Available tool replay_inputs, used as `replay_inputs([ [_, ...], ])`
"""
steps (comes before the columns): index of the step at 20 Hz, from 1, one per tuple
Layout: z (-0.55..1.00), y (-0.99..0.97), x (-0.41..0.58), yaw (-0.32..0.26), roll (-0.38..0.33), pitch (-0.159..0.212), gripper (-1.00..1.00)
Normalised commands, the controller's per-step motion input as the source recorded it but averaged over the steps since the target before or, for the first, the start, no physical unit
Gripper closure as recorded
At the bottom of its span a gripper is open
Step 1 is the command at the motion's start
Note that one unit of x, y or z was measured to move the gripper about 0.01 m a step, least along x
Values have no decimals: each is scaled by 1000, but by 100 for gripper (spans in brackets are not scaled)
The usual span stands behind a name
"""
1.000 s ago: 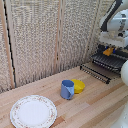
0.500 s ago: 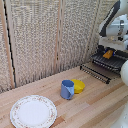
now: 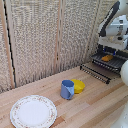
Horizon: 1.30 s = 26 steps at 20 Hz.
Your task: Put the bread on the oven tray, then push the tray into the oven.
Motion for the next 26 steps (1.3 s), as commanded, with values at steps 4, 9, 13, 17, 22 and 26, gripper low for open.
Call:
replay_inputs([
  [4,743,399,-50,-110,-39,4,-100],
  [9,849,694,-142,-6,-29,24,-100],
  [13,723,748,-142,12,-41,83,-100],
  [17,584,734,-146,24,-65,92,-100],
  [22,141,462,-54,99,-166,45,-100],
  [26,-14,111,179,250,-172,39,-100],
])
